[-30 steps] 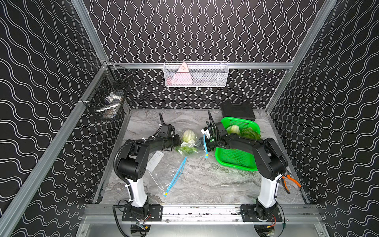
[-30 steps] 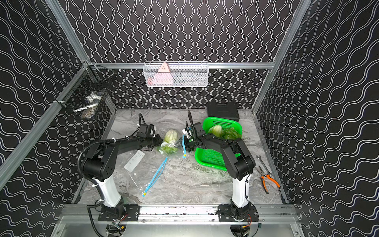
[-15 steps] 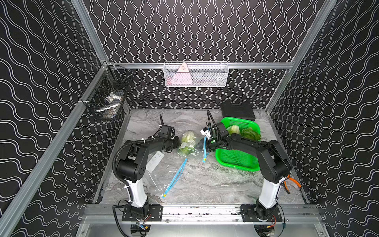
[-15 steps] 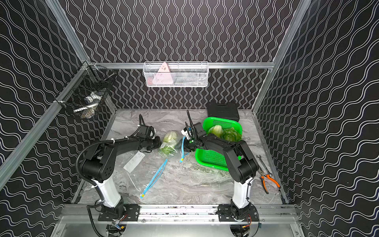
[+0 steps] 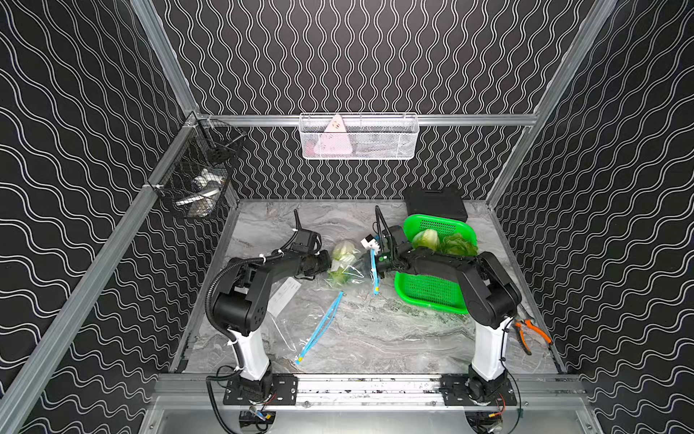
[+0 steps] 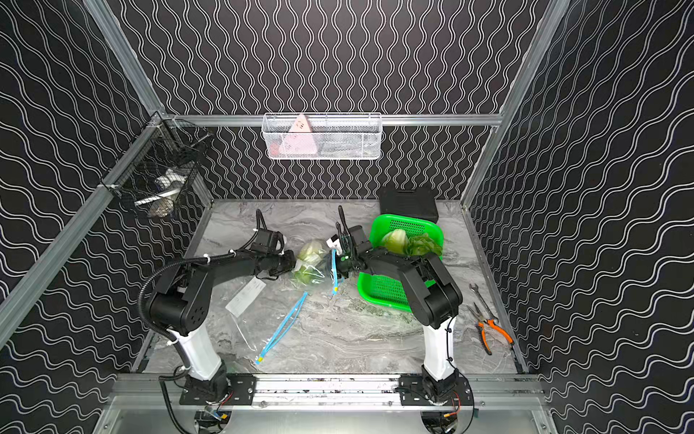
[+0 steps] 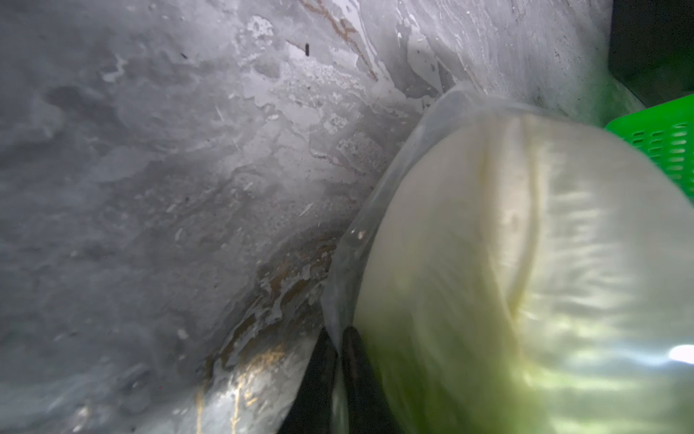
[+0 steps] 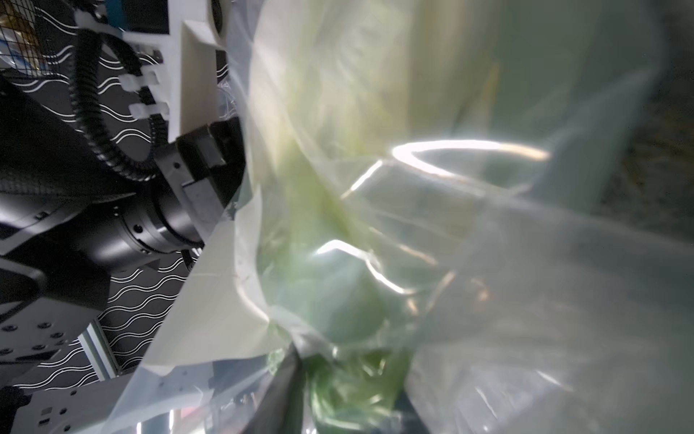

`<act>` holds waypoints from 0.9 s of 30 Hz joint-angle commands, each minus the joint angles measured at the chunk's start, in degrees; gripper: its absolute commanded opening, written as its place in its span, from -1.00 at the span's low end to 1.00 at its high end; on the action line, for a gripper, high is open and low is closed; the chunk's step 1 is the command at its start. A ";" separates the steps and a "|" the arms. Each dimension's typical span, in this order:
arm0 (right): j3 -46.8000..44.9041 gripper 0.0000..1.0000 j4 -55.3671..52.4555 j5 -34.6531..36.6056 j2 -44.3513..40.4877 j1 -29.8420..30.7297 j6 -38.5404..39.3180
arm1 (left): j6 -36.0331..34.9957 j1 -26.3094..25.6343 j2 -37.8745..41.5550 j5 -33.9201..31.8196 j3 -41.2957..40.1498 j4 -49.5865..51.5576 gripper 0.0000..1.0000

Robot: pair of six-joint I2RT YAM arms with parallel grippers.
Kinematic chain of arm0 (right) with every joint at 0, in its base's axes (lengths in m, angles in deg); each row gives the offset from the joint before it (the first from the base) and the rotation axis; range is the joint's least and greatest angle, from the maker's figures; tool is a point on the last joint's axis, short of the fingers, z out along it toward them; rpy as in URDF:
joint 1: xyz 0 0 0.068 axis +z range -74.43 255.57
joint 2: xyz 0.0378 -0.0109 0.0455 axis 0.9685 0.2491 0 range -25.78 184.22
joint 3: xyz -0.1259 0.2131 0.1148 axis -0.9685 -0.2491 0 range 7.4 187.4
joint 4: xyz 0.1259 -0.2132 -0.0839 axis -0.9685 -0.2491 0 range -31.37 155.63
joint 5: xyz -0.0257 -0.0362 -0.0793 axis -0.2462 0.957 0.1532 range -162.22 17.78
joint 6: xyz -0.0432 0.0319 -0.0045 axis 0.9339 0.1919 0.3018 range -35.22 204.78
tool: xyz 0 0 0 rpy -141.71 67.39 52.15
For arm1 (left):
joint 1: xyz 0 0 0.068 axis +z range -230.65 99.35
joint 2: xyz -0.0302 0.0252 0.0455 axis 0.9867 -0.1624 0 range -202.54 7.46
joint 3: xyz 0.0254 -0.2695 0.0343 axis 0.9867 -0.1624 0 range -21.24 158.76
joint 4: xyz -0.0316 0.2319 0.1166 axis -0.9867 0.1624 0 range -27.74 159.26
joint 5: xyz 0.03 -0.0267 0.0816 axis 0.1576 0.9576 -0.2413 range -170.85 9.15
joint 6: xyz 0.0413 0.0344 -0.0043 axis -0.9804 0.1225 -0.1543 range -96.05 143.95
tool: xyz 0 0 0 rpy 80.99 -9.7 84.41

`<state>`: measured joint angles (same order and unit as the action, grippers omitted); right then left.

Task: Open the zip-top bag and take out the chinese cabbages
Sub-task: Pick up the Chinese cabbage from the zipper food storage bag.

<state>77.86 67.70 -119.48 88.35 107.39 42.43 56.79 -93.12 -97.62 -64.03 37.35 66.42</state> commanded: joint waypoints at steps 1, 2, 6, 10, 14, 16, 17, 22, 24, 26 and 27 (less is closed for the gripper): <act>-0.95 -0.87 0.93 1.56 -0.87 -0.07 -2.06 | -0.80 -0.26 0.87 0.90 0.47 0.29 -0.77; -1.50 -0.96 1.22 1.85 -1.69 -0.32 -2.25 | -0.96 -0.23 1.00 0.64 0.47 0.53 -0.77; -3.72 -1.00 1.85 1.30 -4.72 -1.85 -2.34 | -0.61 -0.16 2.27 -1.48 -0.39 0.13 -0.53; -7.30 -1.00 4.60 0.26 -6.97 -3.87 -3.10 | 0.20 0.30 4.16 -2.93 -2.28 -1.08 0.00; -7.10 -1.00 3.04 0.15 -6.36 -4.86 -1.58 | 1.45 0.50 5.30 -2.15 -3.75 -2.22 0.04; -6.65 -1.00 2.18 0.41 -5.53 -5.12 -1.12 | 3.29 0.48 5.66 -0.90 -5.12 -3.80 0.01; -6.50 -1.00 1.92 0.57 -5.20 -5.24 -1.08 | 4.13 0.46 5.95 -0.16 -6.00 -4.47 -0.01; -5.92 -1.00 -0.71 1.76 -4.16 -5.36 0.34 | 10.54 0.52 7.08 4.33 -10.18 -10.00 -0.06; -4.29 -1.00 -2.05 2.47 -3.84 -5.42 1.36 | 14.41 0.60 7.00 6.11 -11.90 -13.77 0.01; -4.10 -1.00 -2.54 2.86 -3.82 -5.38 1.89 | 18.01 0.60 6.52 7.20 -13.18 -17.71 0.08; -4.01 -1.00 -2.83 2.97 -3.87 -5.42 2.02 | 19.42 0.63 6.26 7.26 -13.48 -18.94 0.13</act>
<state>73.23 66.87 -118.11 84.37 101.99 42.91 69.21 -92.62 -90.99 -59.62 24.69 55.30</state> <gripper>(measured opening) 0.060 0.553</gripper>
